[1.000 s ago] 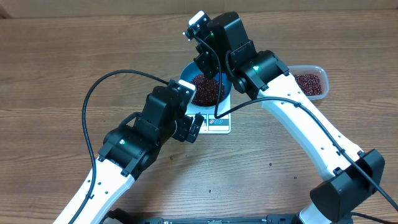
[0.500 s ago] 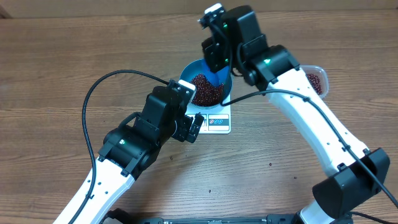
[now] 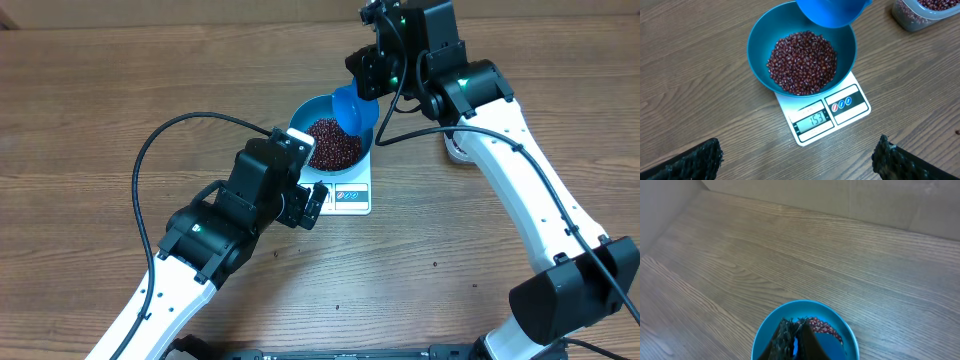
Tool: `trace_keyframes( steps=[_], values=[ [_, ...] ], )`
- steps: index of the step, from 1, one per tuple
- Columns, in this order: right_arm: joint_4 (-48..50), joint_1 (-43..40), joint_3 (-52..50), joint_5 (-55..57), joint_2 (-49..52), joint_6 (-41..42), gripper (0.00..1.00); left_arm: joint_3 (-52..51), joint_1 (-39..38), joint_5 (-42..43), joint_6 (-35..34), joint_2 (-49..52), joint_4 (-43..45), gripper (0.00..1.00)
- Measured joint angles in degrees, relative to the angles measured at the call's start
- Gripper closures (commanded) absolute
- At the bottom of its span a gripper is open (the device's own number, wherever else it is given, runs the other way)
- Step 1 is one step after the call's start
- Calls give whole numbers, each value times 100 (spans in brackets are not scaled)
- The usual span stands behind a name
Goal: Scoop item into bowl and weigh 150g on scale
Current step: 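Raise the scoop upright above the bowl with the right gripper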
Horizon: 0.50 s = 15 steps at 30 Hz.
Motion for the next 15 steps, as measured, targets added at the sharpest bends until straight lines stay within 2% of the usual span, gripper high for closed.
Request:
trace_keyframes(
  steps=[15],
  values=[
    [-4,-273,0,-208,0,114,96,0,0,0,0,0,0,0]
  ],
)
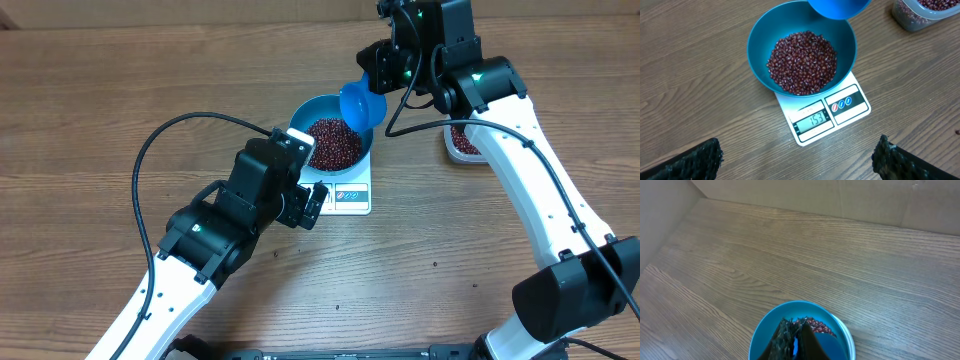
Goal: Scoop item into bowl and weigh 150g on scale
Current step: 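Raise the scoop upright above the bowl with the right gripper, then tip the scoop down into the teal bowl with the right gripper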
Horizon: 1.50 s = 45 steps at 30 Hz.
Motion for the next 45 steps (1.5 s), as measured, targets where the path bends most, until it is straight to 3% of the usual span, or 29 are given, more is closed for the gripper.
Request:
trace_keyframes(
  steps=[31,45],
  values=[
    [-2,94,0,0,59,-42,96,0,0,0,0,0,0,0],
    [-9,651,-2,-195,153,-1204,96,0,0,0,0,0,0,1]
  ],
)
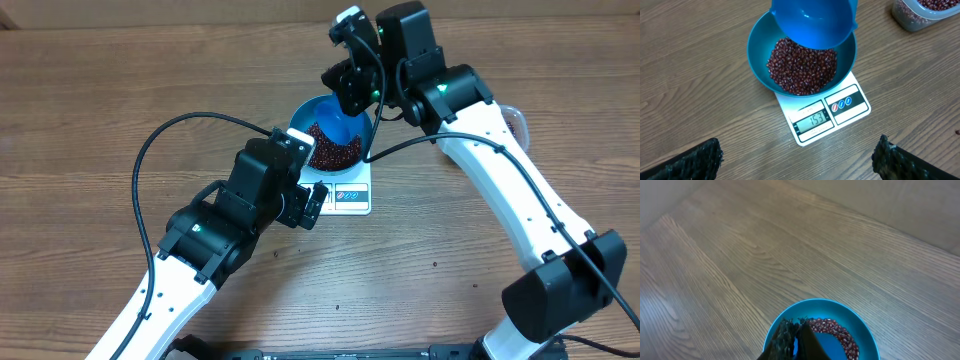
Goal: Scoop item into bowl and weigh 150g on scale
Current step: 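Tip the scoop down into the teal bowl with the right gripper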
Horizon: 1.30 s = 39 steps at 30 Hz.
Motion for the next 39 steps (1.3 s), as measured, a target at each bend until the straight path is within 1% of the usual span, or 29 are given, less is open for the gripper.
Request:
trace_keyframes(
  steps=[9,17,24,39],
  values=[
    [92,2,-7,7,411,-297,96,0,0,0,0,0,0,1],
    [96,2,-11,4,636,-791,96,0,0,0,0,0,0,0],
    [114,2,-17,-11,920,-1058,96,0,0,0,0,0,0,1],
    [-175,131,-17,-310,920,-1182,96,0,0,0,0,0,0,0]
  ],
)
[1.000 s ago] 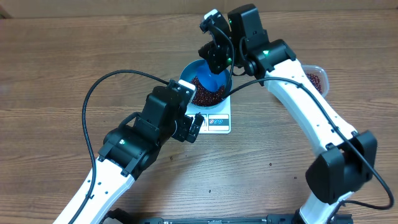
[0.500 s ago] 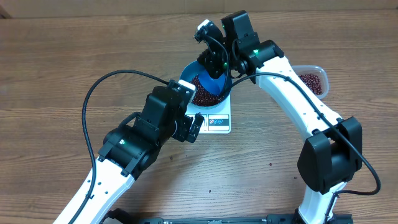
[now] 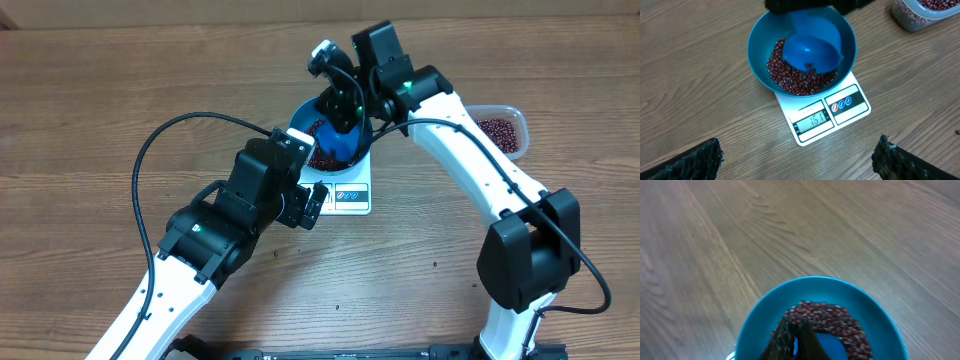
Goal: Scoop item into bowl and weigh 150g on scale
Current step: 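Tip the scoop down into the teal bowl with the right gripper, then push the blue scoop down into the bowl beans with the right gripper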
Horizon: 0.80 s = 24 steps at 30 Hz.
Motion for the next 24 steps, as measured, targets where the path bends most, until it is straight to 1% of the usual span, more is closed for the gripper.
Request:
trace_keyframes(
  steps=[9,18,24],
  values=[
    [-4,358,0,-131,0,0,96,0,0,0,0,0,0,0],
    [15,330,0,-157,0,11,96,0,0,0,0,0,0,0],
    [293,234,0,-227,0,356,96,0,0,0,0,0,0,0]
  ],
)
